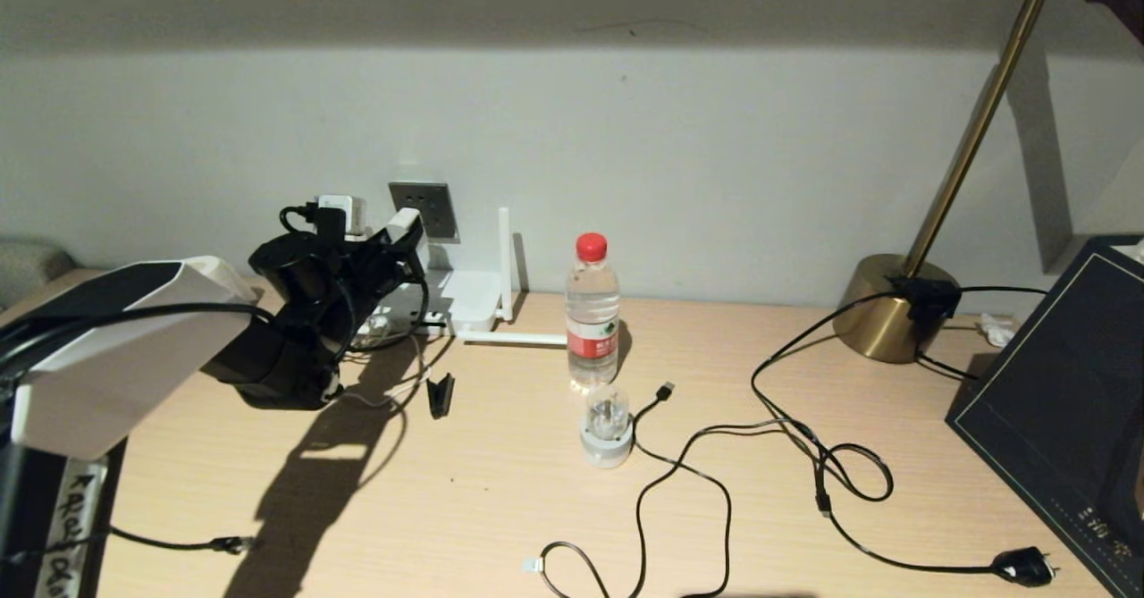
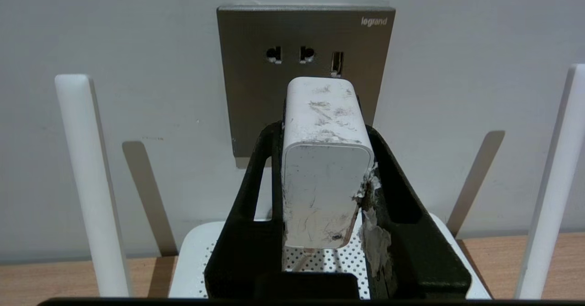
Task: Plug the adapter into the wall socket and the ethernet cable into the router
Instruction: Align plug and socket
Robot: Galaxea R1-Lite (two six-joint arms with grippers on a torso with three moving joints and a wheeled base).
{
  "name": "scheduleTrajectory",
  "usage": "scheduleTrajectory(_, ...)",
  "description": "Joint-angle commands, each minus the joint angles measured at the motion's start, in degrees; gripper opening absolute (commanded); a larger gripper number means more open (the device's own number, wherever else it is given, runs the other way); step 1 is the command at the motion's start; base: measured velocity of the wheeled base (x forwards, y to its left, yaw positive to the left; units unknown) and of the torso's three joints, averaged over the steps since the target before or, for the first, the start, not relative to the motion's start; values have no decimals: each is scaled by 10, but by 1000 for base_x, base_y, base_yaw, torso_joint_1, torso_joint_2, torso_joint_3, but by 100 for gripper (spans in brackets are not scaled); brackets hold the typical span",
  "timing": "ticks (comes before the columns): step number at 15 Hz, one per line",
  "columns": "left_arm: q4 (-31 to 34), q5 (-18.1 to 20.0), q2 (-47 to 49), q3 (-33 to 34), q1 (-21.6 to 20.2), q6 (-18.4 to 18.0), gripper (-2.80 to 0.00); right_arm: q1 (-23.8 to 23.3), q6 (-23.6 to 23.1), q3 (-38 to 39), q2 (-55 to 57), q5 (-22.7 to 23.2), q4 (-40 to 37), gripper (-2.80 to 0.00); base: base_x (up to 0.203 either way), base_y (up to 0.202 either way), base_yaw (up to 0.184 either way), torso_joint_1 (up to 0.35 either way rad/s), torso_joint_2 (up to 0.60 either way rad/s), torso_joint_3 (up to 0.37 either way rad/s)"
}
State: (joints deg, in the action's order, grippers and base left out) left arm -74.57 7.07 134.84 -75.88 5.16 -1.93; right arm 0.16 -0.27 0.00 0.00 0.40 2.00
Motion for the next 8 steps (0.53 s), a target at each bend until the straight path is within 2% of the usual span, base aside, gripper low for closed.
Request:
scheduleTrajectory(1,-1,0,2,-7,1,0,-280,0,0,7,0,0,0,-280,0,0,0,0,0,0)
scheduleTrajectory(8,17,-12,3,-33,1,0,-280,0,0,6,0,0,0,-280,0,0,0,0,0,0)
